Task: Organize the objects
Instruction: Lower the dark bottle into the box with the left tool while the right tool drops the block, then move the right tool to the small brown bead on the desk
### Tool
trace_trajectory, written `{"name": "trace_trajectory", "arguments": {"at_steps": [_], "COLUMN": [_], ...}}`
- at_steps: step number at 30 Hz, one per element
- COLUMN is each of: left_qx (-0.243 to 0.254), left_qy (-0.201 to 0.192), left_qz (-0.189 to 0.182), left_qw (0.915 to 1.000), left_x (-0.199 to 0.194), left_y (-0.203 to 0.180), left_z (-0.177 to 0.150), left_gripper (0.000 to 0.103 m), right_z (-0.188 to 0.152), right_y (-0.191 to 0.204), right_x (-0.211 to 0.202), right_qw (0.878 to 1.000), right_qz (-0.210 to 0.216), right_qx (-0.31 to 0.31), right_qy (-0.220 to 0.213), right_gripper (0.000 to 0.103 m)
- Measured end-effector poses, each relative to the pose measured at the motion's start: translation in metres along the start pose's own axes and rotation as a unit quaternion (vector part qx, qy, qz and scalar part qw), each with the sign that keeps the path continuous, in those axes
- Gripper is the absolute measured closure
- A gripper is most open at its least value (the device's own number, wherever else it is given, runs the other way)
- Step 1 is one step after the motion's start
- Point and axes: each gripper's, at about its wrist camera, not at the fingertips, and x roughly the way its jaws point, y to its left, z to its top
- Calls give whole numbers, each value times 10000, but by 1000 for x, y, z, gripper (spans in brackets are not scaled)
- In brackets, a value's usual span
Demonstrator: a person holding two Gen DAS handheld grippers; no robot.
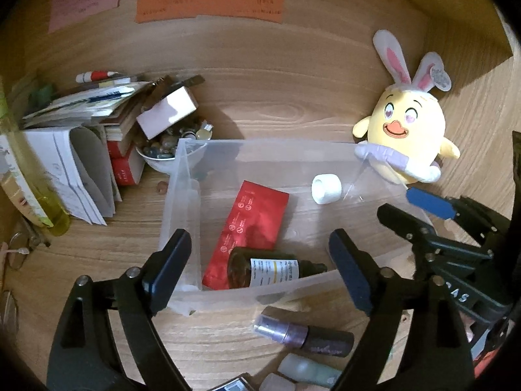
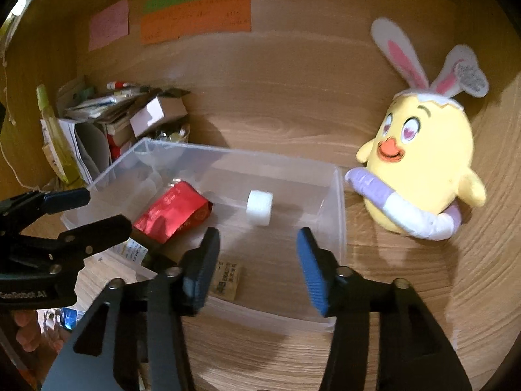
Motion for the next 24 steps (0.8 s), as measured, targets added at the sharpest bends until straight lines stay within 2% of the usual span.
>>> {"name": "trace_trajectory", "arguments": {"at_steps": [2, 4, 13, 18, 24], "left_qx": [29, 65, 174, 254, 376], "left_qy": [-51, -111, -259, -415, -415], "left_qz": [39, 47, -90, -64, -9], "left_qw": [10000, 9999, 9995, 9988, 9984], "left_x": [-5, -12, -47, -71, -89], "left_y": [0, 0, 1, 5, 10], "left_z": [-1, -2, -8, -20, -38], "left_gripper": [15, 11, 6, 3, 2], "right_z": [2, 2, -5, -10, -22], "right_y": [0, 0, 3, 0, -3], "right_x": [-8, -17, -61, -81, -88], "right_qw": [10000, 9998, 9979, 9965, 9968], "right_qz": [17, 34, 74, 78, 77], "right_qx": [4, -11, -120, -29, -31], "right_qy": [-86, -195, -629, -827, -795], "right_gripper": [51, 44, 23, 20, 20]}}
